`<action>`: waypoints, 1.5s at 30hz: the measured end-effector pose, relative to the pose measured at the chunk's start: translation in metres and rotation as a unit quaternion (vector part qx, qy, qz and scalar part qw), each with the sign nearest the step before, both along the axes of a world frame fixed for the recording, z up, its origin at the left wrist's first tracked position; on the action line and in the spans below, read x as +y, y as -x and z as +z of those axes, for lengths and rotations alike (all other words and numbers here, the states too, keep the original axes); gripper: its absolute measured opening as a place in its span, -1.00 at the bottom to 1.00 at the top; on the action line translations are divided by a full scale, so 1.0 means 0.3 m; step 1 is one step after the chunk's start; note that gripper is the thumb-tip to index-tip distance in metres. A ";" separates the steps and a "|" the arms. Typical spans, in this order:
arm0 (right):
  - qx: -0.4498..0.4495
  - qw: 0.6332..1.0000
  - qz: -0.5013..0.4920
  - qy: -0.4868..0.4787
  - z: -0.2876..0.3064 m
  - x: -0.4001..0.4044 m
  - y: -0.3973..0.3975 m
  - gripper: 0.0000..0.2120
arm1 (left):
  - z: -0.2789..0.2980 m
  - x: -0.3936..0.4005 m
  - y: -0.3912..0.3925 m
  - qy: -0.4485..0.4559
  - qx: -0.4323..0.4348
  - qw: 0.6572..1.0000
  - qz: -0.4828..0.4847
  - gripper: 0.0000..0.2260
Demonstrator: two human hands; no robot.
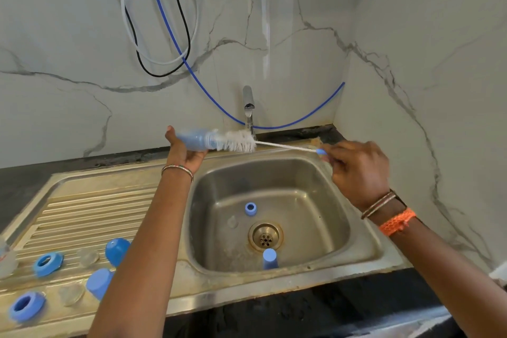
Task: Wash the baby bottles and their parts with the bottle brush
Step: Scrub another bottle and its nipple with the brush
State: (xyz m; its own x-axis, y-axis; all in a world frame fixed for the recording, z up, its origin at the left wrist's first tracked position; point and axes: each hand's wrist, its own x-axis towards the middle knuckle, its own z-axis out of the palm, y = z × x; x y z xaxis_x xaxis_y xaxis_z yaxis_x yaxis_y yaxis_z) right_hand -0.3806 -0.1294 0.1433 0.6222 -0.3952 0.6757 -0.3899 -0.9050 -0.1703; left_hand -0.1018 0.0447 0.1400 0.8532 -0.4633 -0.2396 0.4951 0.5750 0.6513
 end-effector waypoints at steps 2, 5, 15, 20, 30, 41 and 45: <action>-0.052 0.994 0.010 0.097 -0.017 0.007 -0.007 -0.77 | -0.008 -0.004 0.003 0.004 0.025 1.000 -0.005 -0.44; 0.065 0.947 0.065 -0.306 0.030 0.018 -0.015 -0.89 | -0.013 0.002 0.019 0.013 0.003 1.000 0.019 -0.49; -0.016 0.998 0.019 0.050 -0.056 -0.006 -0.002 -0.88 | -0.024 0.045 0.007 -0.063 -0.007 0.997 -0.039 -0.75; 0.141 0.860 0.111 -0.478 -0.010 0.010 -0.003 -0.74 | -0.056 0.062 -0.011 -0.055 -0.051 0.997 -0.022 -0.86; 0.133 0.910 0.087 -0.383 0.007 0.022 -0.017 -0.82 | -0.064 0.057 0.016 -0.027 -0.059 0.998 -0.016 -0.87; 0.061 0.997 -0.014 0.048 -0.062 0.027 -0.032 -0.94 | -0.108 0.030 0.004 -0.057 0.032 0.996 -0.062 -0.70; 0.222 0.877 0.064 -0.421 0.011 0.036 -0.021 -0.74 | -0.110 0.022 0.017 -0.041 -0.026 0.998 -0.027 -0.77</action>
